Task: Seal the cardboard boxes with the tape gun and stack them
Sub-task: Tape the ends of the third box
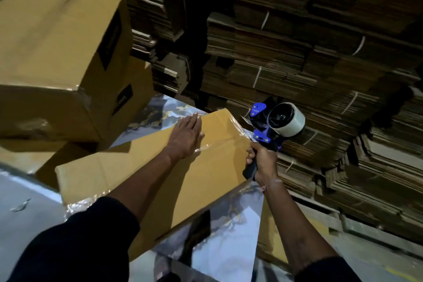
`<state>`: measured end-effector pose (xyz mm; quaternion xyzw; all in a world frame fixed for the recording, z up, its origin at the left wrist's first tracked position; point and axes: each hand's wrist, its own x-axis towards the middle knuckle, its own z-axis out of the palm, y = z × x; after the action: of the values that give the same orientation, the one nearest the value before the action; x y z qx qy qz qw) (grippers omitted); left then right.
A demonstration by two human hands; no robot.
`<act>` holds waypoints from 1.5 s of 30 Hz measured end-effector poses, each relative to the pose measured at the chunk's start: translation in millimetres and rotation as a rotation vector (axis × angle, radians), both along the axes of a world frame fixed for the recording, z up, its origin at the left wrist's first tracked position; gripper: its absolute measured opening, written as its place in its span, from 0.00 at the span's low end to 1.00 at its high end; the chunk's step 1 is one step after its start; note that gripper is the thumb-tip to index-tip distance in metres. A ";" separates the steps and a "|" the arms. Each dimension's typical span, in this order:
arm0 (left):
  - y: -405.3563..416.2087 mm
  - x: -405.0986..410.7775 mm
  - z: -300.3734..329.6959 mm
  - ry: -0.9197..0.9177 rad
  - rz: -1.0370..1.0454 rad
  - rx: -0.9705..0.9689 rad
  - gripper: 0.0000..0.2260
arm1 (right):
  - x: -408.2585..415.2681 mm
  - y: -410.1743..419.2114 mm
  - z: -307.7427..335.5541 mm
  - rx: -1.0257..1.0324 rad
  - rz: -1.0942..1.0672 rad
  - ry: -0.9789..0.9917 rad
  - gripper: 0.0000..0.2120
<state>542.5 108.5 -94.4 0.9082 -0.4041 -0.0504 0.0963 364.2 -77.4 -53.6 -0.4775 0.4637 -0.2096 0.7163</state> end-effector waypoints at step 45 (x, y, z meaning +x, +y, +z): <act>310.2 -16.3 -7.2 -0.145 0.193 -0.197 0.26 | -62.0 303.1 -5.8 0.062 0.169 -0.028 0.04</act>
<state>526.2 418.7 -101.6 0.9303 -0.3237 0.0646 0.1601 302.2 225.7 -59.4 -0.4895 0.4182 -0.1406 0.7522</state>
